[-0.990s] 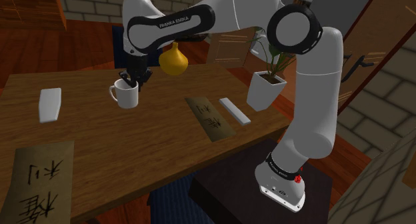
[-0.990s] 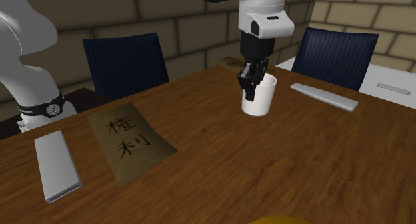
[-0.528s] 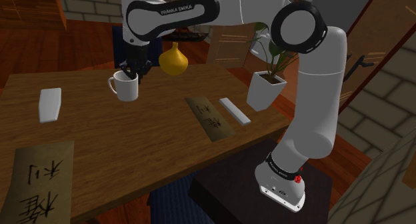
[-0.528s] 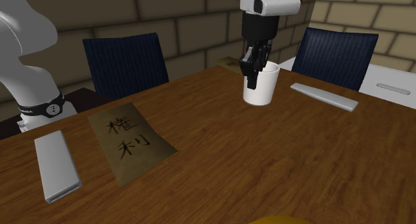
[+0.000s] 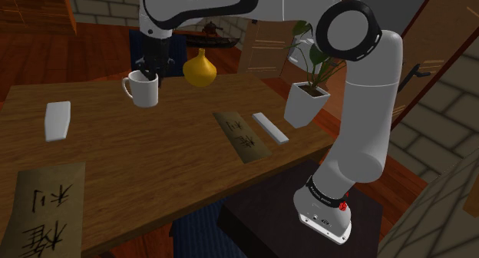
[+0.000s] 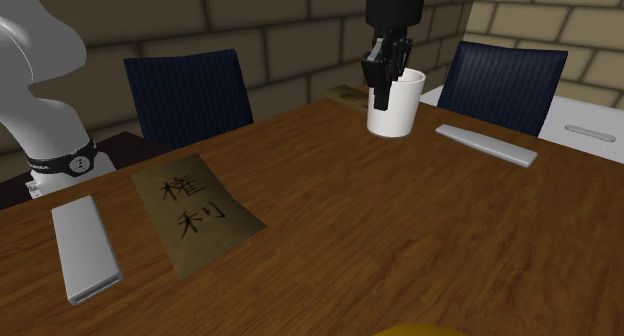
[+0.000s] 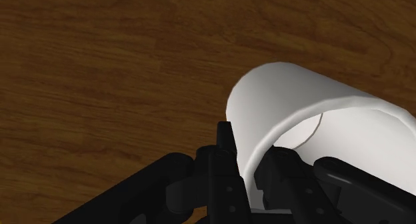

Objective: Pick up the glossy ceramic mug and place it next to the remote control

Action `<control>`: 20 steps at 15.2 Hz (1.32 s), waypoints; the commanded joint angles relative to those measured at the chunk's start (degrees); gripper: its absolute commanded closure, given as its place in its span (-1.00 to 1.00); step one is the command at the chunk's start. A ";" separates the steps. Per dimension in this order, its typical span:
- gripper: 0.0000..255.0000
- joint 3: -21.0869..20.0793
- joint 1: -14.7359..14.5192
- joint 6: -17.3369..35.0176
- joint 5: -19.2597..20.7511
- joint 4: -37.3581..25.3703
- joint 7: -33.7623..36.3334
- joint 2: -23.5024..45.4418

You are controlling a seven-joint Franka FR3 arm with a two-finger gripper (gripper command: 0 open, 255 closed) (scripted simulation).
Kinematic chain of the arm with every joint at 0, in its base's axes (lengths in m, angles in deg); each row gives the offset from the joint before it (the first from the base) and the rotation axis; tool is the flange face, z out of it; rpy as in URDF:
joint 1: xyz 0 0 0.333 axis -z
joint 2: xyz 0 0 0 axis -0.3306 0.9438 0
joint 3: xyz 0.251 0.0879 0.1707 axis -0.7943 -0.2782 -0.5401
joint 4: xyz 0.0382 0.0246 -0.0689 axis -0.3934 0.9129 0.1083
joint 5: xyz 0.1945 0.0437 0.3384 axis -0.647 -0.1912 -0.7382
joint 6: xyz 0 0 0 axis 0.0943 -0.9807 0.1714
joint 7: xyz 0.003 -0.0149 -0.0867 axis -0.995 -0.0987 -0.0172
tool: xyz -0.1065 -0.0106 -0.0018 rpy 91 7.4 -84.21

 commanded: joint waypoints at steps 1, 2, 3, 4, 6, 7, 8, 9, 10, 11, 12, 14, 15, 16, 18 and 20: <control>1.00 -0.03 0.01 -1.55 -0.08 -1.33 -0.09 -0.22; 1.00 -0.05 -0.01 -2.28 -0.11 -1.99 -0.09 -0.30; 1.00 -0.06 -0.04 -3.02 -0.13 -2.66 -0.10 -0.37; 1.00 -0.08 -0.06 -3.76 -0.15 -3.36 -0.10 -0.42; 1.00 -0.11 -0.13 -5.27 -0.17 -4.81 -0.10 -0.48; 1.00 -0.13 -0.17 -6.04 -0.18 -5.57 -0.10 -0.49; 1.00 -0.14 -0.21 -6.81 -0.18 -6.36 -0.10 -0.48; 1.00 -0.16 -0.25 -7.59 -0.19 -7.13 -0.10 -0.48; 1.00 -0.17 -0.30 -8.39 -0.18 -8.00 -0.09 -0.41; 1.00 -0.18 -0.36 -9.19 -0.17 -8.86 -0.08 -0.36; 1.00 -0.19 -0.42 -10.00 -0.15 -9.75 -0.07 -0.28; 1.00 -0.01 0.63 -9.79 -0.68 -7.82 -1.18 -2.03; 1.00 0.20 1.69 -9.03 -1.20 -5.36 -2.33 -3.75; 1.00 0.45 2.71 -8.35 -1.71 -3.06 -3.51 -5.38; 1.00 1.05 4.64 -7.18 -2.67 1.10 -5.95 -8.41; 1.00 1.79 6.43 -6.25 -3.55 4.78 -8.48 -11.17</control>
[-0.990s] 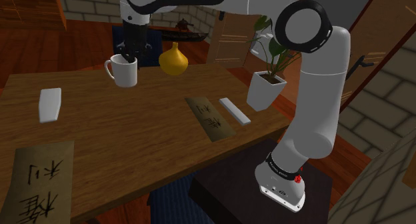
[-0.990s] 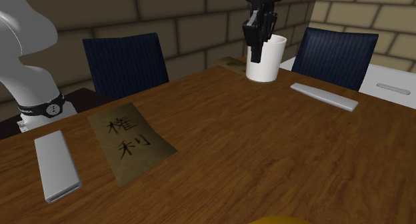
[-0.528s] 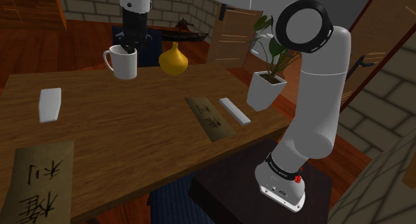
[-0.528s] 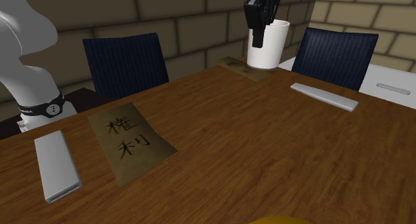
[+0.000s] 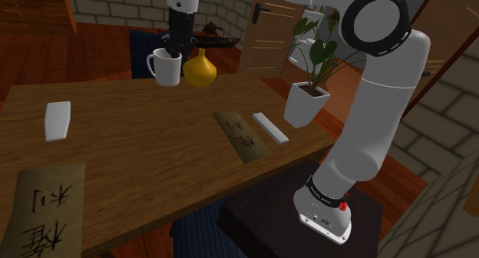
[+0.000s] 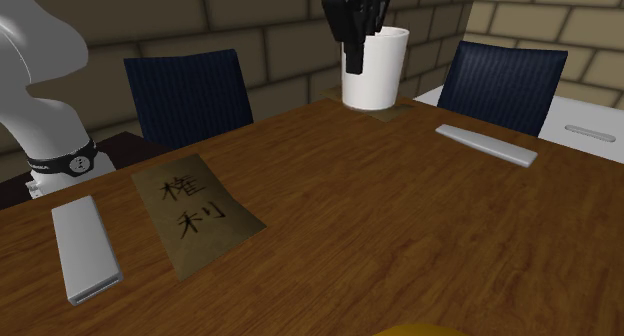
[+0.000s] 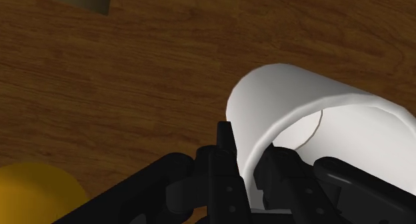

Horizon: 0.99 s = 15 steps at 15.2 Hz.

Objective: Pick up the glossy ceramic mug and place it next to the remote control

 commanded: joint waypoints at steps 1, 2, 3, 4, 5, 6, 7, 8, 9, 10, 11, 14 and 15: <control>1.00 0.82 1.82 0.94 -0.85 3.45 -2.72 -2.53; 1.00 1.28 2.63 1.29 -1.24 5.03 -4.03 -3.75; 1.00 1.75 3.43 1.60 -1.59 6.52 -5.34 -4.92; 1.00 2.27 4.19 1.87 -1.92 7.91 -6.67 -6.02; 1.00 2.79 4.95 2.11 -2.23 9.22 -8.00 -7.07; 1.00 3.33 5.70 2.31 -2.50 10.45 -9.34 -8.06; 1.00 3.89 6.43 2.49 -2.75 11.60 -10.68 -8.99; 1.00 4.47 7.14 2.64 -2.97 12.67 -12.02 -9.87; 1.00 5.07 7.85 2.76 -3.17 13.66 -13.37 -10.69; 1.00 5.68 8.55 2.86 -3.34 14.58 -14.73 -11.46; 1.00 6.31 9.23 2.94 -3.48 15.43 -16.08 -12.17; 1.00 8.29 11.23 3.07 -3.78 17.55 -20.14 -13.98; 1.00 8.96 11.89 3.08 -3.83 18.11 -21.50 -14.47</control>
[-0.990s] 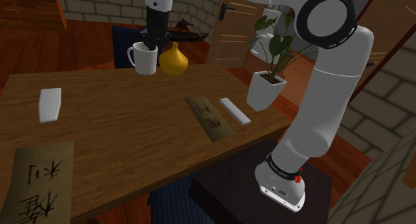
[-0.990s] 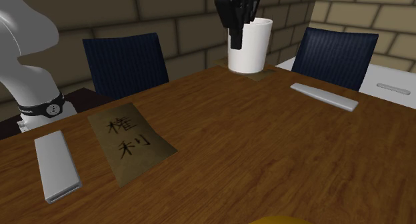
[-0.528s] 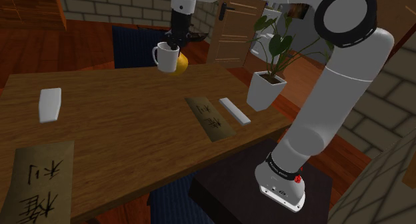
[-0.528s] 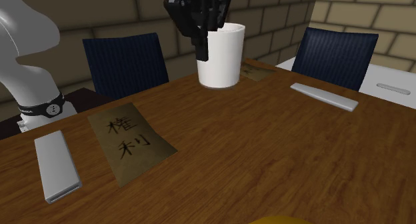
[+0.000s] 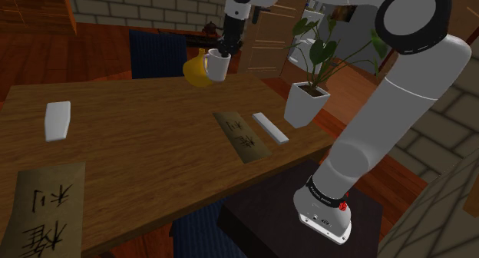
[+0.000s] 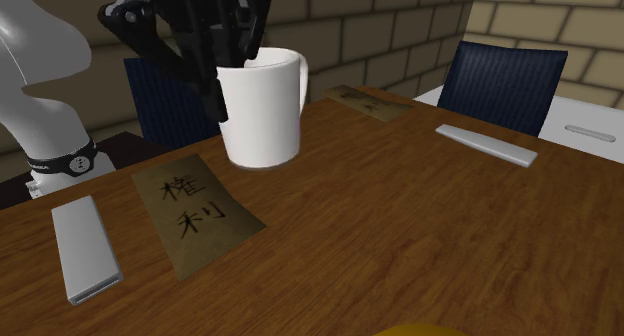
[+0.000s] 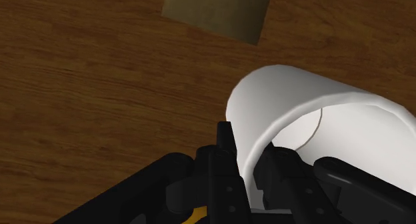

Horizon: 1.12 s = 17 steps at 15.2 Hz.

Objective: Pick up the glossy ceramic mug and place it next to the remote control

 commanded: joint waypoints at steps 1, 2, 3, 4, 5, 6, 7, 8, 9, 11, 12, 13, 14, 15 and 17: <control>1.00 1.29 1.28 0.00 -0.13 1.28 -2.73 -1.16; 1.00 1.99 1.93 -0.01 -0.16 1.72 -4.08 -1.55; 1.00 2.69 2.58 -0.04 -0.17 2.08 -5.44 -1.87; 1.00 3.40 3.23 -0.09 -0.17 2.38 -6.79 -2.14; 1.00 4.10 3.88 -0.14 -0.16 2.61 -8.15 -2.36; 1.00 4.81 4.54 -0.20 -0.14 2.77 -9.50 -2.52; 1.00 5.53 5.18 -0.28 -0.11 2.87 -10.86 -2.63; 1.00 6.25 5.83 -0.36 -0.08 2.91 -12.22 -2.67; 1.00 6.98 6.47 -0.46 -0.06 2.87 -13.57 -2.67; 1.00 8.42 7.76 -0.67 0.00 2.61 -16.28 -2.48; 1.00 9.14 8.41 -0.80 0.02 2.37 -17.64 -2.31; 1.00 9.86 9.06 -0.93 0.03 2.08 -19.00 -2.07; 1.00 10.57 9.71 -1.08 0.03 1.71 -20.36 -1.79; 1.00 11.26 10.38 -1.24 0.01 1.28 -21.72 -1.44; 1.00 11.80 10.89 -0.61 -0.02 1.60 -22.81 -1.08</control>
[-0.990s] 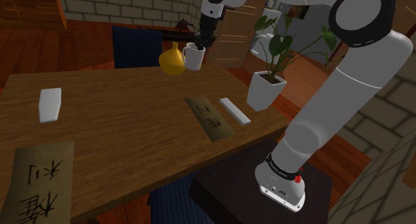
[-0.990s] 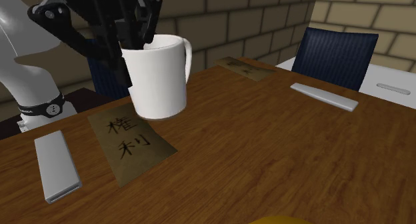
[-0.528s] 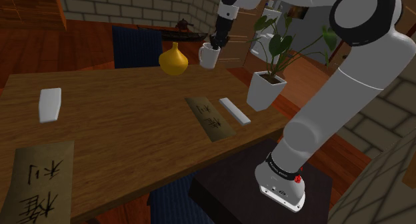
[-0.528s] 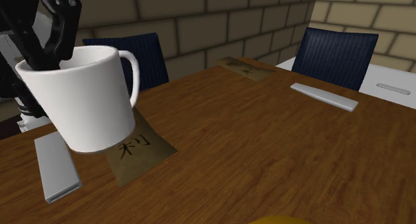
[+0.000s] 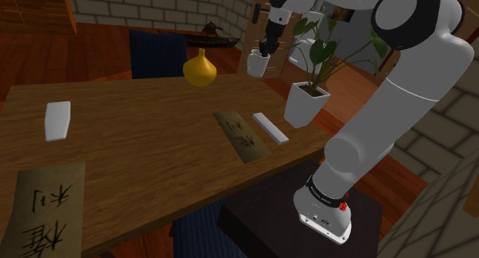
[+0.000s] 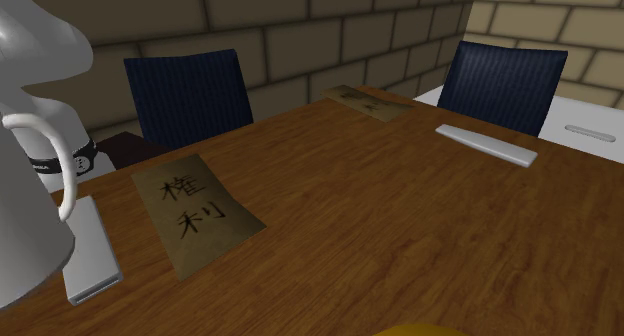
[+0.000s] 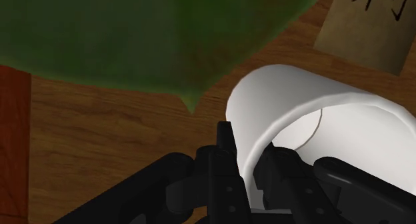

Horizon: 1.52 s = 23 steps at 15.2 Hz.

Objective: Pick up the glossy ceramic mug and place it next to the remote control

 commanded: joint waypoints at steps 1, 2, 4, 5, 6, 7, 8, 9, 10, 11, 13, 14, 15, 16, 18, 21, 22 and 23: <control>1.00 0.24 0.23 1.20 -0.01 1.29 -0.60 -0.07; 1.00 0.24 0.23 1.96 -0.03 1.97 -0.64 0.01; 1.00 0.24 0.23 3.47 -0.08 3.28 -0.73 0.21; 1.00 0.24 0.23 4.22 -0.11 3.92 -0.78 0.33; 1.00 0.24 0.23 4.97 -0.14 4.54 -0.83 0.45; 1.00 0.24 0.23 5.72 -0.18 5.15 -0.88 0.60; 1.00 0.25 0.23 6.46 -0.21 5.75 -0.93 0.75; 1.00 0.25 0.23 7.21 -0.25 6.33 -0.98 0.91; 1.00 0.25 0.23 7.95 -0.29 6.90 -1.04 1.09; 1.00 0.25 0.23 8.70 -0.33 7.46 -1.09 1.28; 1.00 0.25 0.23 10.18 -0.43 8.54 -1.21 1.69; 1.00 0.25 0.23 10.92 -0.48 9.06 -1.27 1.92; 1.00 0.25 0.23 11.66 -0.53 9.57 -1.34 2.15; 1.00 0.25 0.23 12.40 -0.59 10.06 -1.40 2.40; 1.00 0.24 0.23 13.87 -0.71 11.02 -1.54 2.93; 1.00 0.23 0.24 16.08 -0.92 12.35 -1.76 3.81; 1.00 0.23 0.24 16.81 -0.99 12.77 -1.84 4.13; 1.00 0.23 0.24 17.54 -1.07 13.18 -1.92 4.45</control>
